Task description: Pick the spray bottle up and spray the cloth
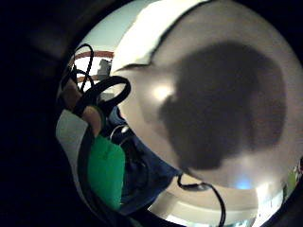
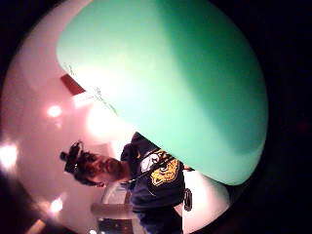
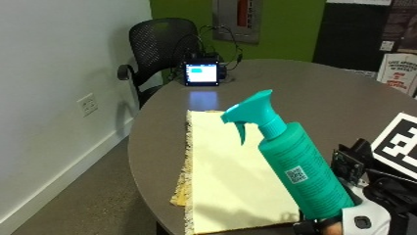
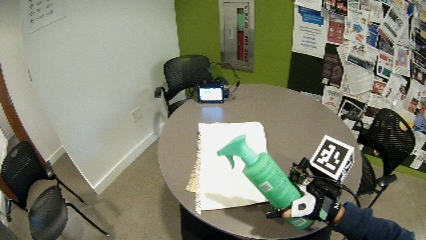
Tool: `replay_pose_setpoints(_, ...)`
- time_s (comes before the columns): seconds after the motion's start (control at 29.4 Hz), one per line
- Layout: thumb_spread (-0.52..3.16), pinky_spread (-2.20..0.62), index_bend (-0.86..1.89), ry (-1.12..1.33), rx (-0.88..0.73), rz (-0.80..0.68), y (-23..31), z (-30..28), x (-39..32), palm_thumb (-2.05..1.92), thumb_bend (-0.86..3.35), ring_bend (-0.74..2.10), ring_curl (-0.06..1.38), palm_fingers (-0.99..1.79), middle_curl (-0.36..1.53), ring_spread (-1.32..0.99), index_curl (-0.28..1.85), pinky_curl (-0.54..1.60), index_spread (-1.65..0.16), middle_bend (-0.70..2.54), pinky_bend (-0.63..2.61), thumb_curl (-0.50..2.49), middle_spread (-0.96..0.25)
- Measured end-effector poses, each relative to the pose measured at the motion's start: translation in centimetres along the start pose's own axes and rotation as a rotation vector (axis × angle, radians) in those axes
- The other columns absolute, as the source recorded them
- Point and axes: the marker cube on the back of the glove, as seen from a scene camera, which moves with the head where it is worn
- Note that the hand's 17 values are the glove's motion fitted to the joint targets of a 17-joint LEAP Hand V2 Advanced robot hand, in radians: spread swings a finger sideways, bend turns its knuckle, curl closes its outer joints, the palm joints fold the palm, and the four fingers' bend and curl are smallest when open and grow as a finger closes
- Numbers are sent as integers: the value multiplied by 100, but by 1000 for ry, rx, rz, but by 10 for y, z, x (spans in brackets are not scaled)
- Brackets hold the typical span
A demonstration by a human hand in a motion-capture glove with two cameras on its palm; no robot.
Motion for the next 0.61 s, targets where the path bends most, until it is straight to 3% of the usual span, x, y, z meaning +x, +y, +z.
replay_pose_setpoints(0.24, 58, -30, 10, -73, 154, -184, -17, -9, -11, 95, -3, 66, 45, 121, 51, -23, 28, 39, -26, 45, 63, 63, -19)
replay_pose_setpoints(0.34, 59, -30, 11, 67, 217, -194, -29, -20, 1, 95, -3, 63, 44, 119, 51, -22, 28, 39, -27, 45, 62, 63, -19)
replay_pose_setpoints(0.44, 64, -29, 23, 265, 275, -187, -41, -34, 17, 96, -3, 57, 43, 99, 50, -23, 32, 37, -27, 36, 50, 62, -19)
replay_pose_setpoints(0.61, 71, -29, 21, 527, 360, -186, -64, -52, 33, 96, -3, 53, 44, 99, 50, -26, 35, 36, -28, 33, 44, 60, -21)
